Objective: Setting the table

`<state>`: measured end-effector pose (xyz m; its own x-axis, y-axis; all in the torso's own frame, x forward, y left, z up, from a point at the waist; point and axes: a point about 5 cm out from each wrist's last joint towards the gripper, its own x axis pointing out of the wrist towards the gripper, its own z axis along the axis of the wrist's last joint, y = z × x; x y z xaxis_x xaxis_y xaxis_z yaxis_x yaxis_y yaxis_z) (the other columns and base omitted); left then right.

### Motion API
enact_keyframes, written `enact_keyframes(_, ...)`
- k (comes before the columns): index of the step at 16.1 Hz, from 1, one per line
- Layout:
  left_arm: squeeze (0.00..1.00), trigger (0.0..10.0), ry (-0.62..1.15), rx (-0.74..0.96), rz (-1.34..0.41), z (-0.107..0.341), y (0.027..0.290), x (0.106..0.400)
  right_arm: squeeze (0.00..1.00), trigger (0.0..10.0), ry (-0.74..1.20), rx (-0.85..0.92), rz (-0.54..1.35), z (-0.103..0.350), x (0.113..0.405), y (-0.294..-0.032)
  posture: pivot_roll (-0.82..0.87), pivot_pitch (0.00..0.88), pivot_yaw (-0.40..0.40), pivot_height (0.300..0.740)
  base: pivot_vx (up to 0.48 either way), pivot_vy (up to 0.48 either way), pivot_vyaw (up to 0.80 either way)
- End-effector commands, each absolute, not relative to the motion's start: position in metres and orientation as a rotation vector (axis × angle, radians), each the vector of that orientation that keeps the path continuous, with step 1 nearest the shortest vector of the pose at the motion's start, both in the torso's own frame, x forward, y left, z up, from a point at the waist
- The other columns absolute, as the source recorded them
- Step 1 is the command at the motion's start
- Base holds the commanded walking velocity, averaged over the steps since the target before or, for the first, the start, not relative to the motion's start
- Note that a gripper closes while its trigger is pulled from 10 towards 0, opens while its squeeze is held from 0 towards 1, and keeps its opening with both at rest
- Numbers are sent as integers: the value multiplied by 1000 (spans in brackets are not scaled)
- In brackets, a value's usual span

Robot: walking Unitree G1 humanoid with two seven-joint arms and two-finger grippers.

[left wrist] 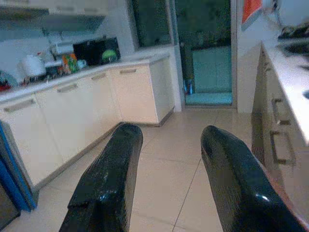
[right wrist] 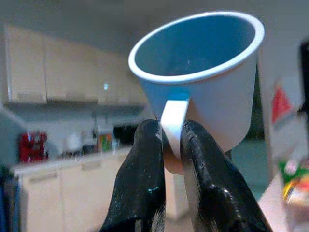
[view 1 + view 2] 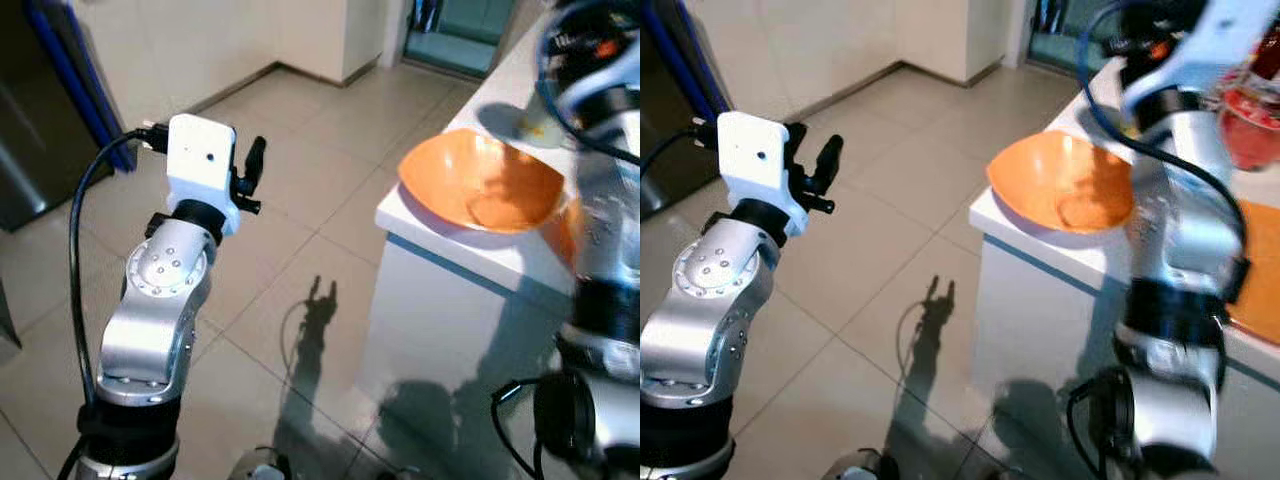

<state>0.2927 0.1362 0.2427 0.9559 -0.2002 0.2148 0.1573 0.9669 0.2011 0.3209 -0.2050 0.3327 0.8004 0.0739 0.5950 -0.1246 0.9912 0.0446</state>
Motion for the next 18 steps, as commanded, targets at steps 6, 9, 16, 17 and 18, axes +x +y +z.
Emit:
enact_keyframes(6,0,10000,-281,154,-203,241,130,292,0,10000,-573,62,128,307,267,-173,-22,0,28,740,0,0,0)
enact_keyframes(9,0,10000,-291,155,-202,234,135,284,0,10000,-433,67,139,263,250,-158,-14,0,7,740,0,-91,0)
enact_keyframes(16,0,10000,-325,136,-228,229,133,274,0,10000,-428,73,108,243,235,-157,-1,0,-16,740,0,-356,-70)
enact_keyframes(17,0,10000,-326,136,-228,229,134,274,0,10000,-432,71,113,242,234,-156,0,0,-16,740,0,-315,-800)
enact_keyframes(18,0,10000,-327,136,-228,229,135,274,0,10000,-441,66,122,242,232,-154,-2,0,-15,740,0,-315,-800)
